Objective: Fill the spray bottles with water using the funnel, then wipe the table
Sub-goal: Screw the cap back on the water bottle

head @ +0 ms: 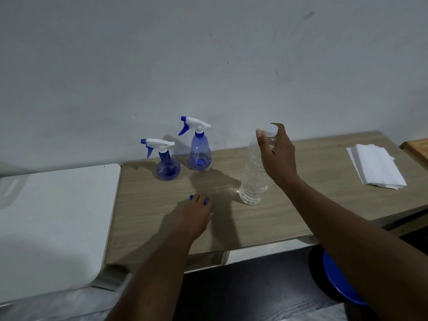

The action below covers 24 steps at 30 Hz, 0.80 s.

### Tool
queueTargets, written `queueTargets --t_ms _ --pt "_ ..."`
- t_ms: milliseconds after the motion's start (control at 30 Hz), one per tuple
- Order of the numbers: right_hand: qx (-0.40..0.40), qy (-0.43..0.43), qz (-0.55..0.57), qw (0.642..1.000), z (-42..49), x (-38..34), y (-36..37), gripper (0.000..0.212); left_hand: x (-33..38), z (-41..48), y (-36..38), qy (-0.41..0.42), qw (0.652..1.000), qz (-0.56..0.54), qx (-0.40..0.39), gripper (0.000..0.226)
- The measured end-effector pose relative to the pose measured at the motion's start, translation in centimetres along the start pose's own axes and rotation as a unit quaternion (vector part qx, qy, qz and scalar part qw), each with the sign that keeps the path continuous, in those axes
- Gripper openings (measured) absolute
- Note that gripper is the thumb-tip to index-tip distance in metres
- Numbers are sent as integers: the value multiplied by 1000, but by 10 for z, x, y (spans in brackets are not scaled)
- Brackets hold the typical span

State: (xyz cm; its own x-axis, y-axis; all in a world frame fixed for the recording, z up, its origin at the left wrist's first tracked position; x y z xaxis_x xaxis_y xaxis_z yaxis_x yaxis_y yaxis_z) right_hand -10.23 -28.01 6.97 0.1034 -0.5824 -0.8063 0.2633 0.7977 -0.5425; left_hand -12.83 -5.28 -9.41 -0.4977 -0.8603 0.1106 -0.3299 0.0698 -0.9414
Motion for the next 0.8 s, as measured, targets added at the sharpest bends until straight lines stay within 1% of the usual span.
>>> queueTargets --t_ms 67,167,267,433,533,600,667,733,800 --pt "0 1 1 1000 0 0 0 39 -2 2 5 4 1000 12 -3 44" --pt "1 -1 4 1000 0 0 -1 38 -3 2 12 9 999 36 -13 58" --pt "2 -4 4 1000 -1 0 -2 38 0 2 13 25 998 49 -12 67" --pt "-4 0 5 1000 0 2 -1 47 3 6 12 53 997 63 -6 59" --pt "-6 -1 2 1000 -1 0 -1 45 3 6 5 56 997 55 7 61" --pt "-8 0 2 1000 -1 -1 -1 41 -1 3 -5 13 999 -23 38 58" --pt "-10 1 3 1000 0 0 -2 41 -9 1 -11 -27 987 -137 76 49" --pt "-12 2 2 1000 0 -1 -2 42 -15 3 -10 -47 974 -208 77 41" --pt "-12 3 2 1000 -1 -2 -2 42 -20 4 -8 -64 963 -253 73 41"
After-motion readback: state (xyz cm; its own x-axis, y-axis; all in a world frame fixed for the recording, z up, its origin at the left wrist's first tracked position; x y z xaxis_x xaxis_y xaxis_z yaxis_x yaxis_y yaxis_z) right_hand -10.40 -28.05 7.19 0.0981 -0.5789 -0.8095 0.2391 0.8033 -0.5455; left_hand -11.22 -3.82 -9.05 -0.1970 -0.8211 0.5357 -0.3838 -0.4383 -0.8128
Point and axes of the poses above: each hand's wrist, its own z-axis towards the middle knuckle, its own y-axis out of the palm, x = y × z, the point moved 5 cm from there along z, towards the middle knuckle, and after that the axes turned 15 degrees about -x, right-handed, at the moved point
